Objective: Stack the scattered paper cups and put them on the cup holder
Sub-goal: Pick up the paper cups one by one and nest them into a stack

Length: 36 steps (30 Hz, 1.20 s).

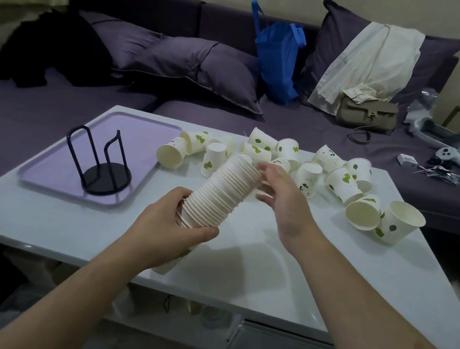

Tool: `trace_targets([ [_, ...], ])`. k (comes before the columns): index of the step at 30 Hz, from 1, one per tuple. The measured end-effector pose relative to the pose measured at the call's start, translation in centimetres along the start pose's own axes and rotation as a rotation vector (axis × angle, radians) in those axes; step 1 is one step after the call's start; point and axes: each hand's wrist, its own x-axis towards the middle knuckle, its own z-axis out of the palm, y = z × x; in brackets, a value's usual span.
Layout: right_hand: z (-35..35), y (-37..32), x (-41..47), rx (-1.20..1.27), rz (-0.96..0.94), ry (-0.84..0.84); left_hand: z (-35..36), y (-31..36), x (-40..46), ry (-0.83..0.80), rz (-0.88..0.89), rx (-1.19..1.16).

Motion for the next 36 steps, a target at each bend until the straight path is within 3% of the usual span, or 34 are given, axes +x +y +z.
trace_targets([
  [3,0.1,0.8,1.8,-0.398,-0.011,0.175,-0.6,-0.5,0.4,0.035,-0.024,-0.057],
  [7,1.3,2.5,3.7,-0.8,-0.066,0.178,-1.3,-1.1,0.8,0.034,-0.024,-0.068],
  [18,4.9,4.9,8.0,-0.886,0.129,0.359,-3.1,-2.3,1.9,0.063,-0.036,-0.098],
  [23,4.1,4.6,7.6,-0.71,0.099,0.362,-3.2,-2.4,1.9,0.062,-0.043,-0.101],
  [31,1.1,0.6,3.8,0.246,0.273,0.137,-3.4,-1.9,1.3,0.043,-0.013,-0.074],
  [36,0.3,-1.5,1.9,0.364,0.148,0.02,-3.7,-1.9,0.3,0.015,0.019,-0.027],
])
